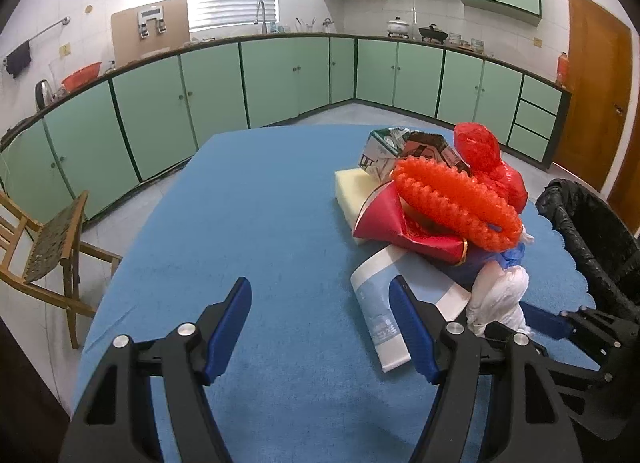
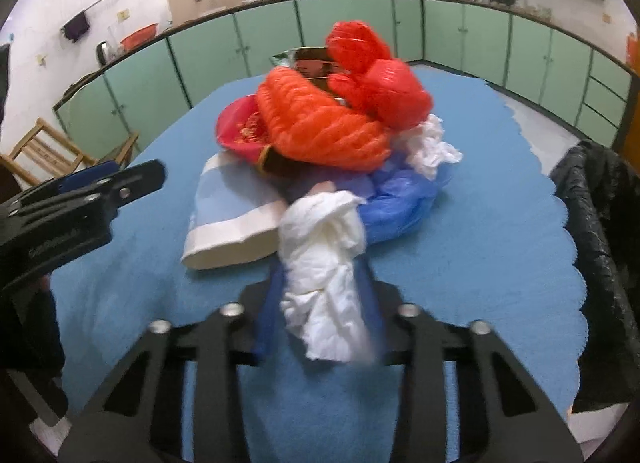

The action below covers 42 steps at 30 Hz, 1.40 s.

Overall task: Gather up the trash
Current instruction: 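Grasp the white tissue with the right tool while the left tool grasps the paper cup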

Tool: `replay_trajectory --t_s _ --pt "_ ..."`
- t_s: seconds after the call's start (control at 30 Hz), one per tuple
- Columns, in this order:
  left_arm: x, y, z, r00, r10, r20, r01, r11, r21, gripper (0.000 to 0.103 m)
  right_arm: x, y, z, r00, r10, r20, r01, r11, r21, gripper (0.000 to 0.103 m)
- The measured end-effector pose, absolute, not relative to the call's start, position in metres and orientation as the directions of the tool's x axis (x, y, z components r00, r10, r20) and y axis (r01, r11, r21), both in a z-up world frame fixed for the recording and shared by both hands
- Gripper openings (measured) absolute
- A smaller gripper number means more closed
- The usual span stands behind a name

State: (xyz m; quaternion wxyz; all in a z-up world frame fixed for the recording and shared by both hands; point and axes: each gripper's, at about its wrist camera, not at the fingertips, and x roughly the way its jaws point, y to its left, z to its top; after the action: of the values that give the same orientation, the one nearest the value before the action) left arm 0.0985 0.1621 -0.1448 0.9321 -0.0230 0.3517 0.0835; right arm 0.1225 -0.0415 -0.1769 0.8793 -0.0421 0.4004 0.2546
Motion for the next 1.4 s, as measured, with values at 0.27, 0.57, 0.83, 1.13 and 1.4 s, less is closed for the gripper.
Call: replay_trajectory --t_s 0.27,0.57,0.83,1.13,1.4 --pt "0.099 0.149 -0.144 0.742 0.115 -0.661 -0.146 0.989 0.008 0.070 0.110 -0.051 -0.154 0.566 0.448 -0.692 -0.502 0.853 0.142 0.019" --pt "0.106 0.133 -0.162 0.699 0.071 -0.711 -0.116 0.993 -0.015 0.070 0.114 -0.082 -0.149 0.611 0.395 -0.686 -0.421 0.896 0.141 0.019" --pt "0.123 0.128 -0.187 0.631 0.039 -0.775 -0.120 0.992 -0.048 0.070 0.118 -0.087 -0.155 0.612 0.381 -0.693 -0.407 0.903 0.137 0.019" --pt "0.130 0.138 -0.188 0.608 -0.034 -0.793 -0.122 0.983 -0.136 0.070 0.116 -0.087 -0.160 0.605 0.378 -0.701 -0.406 0.904 0.137 0.019" --pt "0.130 0.142 -0.189 0.603 -0.089 -0.793 -0.113 0.974 -0.195 0.037 0.116 -0.086 -0.161 0.604 0.371 -0.705 -0.406 0.905 0.128 0.019"
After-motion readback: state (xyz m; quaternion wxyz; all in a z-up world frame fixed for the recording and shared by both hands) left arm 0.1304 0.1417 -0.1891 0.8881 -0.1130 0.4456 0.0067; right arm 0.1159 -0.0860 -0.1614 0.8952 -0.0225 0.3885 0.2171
